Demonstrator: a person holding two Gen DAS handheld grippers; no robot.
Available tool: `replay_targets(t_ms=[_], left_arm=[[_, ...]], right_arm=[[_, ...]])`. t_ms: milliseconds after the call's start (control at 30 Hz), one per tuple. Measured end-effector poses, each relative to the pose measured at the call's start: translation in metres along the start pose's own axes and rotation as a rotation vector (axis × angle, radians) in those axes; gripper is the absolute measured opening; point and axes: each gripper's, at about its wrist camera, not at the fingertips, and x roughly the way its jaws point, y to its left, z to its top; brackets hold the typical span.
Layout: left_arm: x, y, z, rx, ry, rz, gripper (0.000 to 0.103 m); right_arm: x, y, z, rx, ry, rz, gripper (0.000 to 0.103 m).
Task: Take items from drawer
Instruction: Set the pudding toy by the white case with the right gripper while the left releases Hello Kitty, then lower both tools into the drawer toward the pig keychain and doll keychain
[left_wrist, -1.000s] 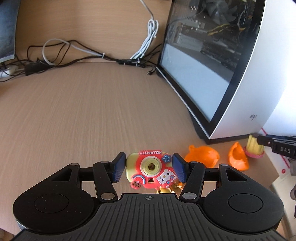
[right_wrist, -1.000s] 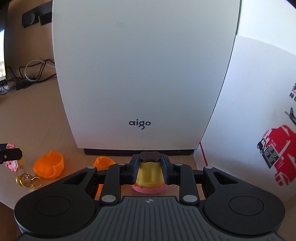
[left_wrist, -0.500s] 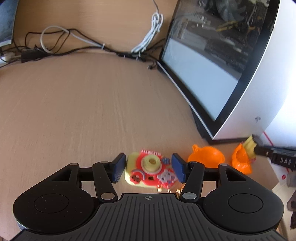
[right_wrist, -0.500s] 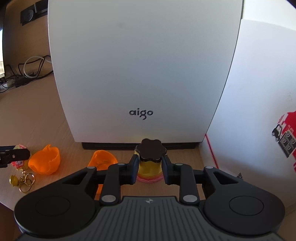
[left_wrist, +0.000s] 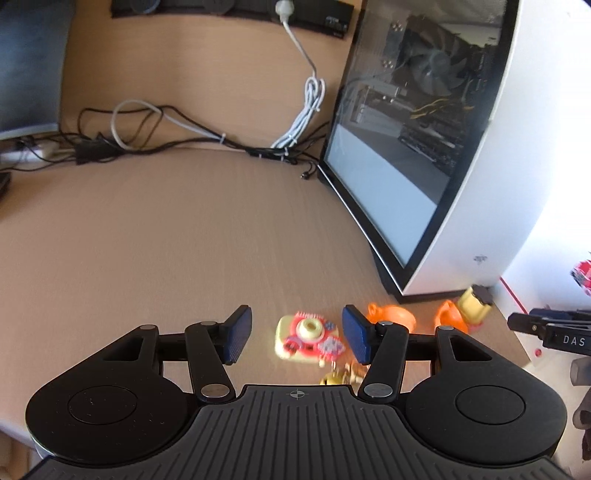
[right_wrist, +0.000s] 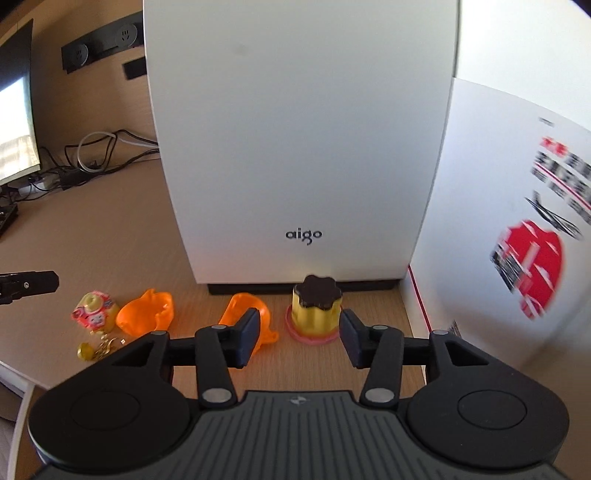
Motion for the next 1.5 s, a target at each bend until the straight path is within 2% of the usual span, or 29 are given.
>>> replay_targets(t_ms=[100,167,300,467,567,767,1067,1233,1367,1467,1500], left_arm=[[-0.021,0.002,-0.009,-0.004,0.006,0.001,0.059],[-0.029,0.001,-0.016,0.007,0.052,-0.017,0.059],[-0.026,-0.006,-0.042,0.061,0.220,-0.083,0.059],[-0.001,-0.018,-0.087,0.123,0.431,-0.046,0.059],[0.010,-0.026,-0.111,0.154,0.495,-0.002,0.059],[0.032,-0.039,-0.135,0.205,0.562,0.069,0.059],[0.046,-0.040,-0.151,0.250,0.598,0.133,0.058],[0.052,-0.039,-0.145,0.226,0.607,0.137,0.059],[0.050,-0.045,-0.143,0.242,0.603,0.097,0.060],[0.050,-0.042,-0.145,0.272,0.622,0.138,0.060],[0.050,-0.040,-0.146,0.275,0.622,0.145,0.057]], right_arm=[[-0.021,-0.008,-0.018,0.024,0.026,0.024,0.050],[-0.028,-0.009,-0.031,0.027,0.047,0.032,0.050],[-0.029,0.000,-0.059,0.016,0.102,0.052,0.050],[-0.023,0.002,-0.084,0.037,0.192,0.074,0.051],[-0.023,0.003,-0.092,0.032,0.224,0.088,0.051],[-0.021,0.005,-0.106,0.020,0.270,0.107,0.051],[-0.009,0.000,-0.112,0.054,0.324,0.109,0.053],[-0.006,-0.001,-0.113,0.065,0.331,0.112,0.053],[-0.005,-0.001,-0.113,0.064,0.335,0.116,0.053],[-0.006,-0.003,-0.113,0.065,0.337,0.115,0.053],[-0.007,-0.003,-0.113,0.065,0.337,0.113,0.053]])
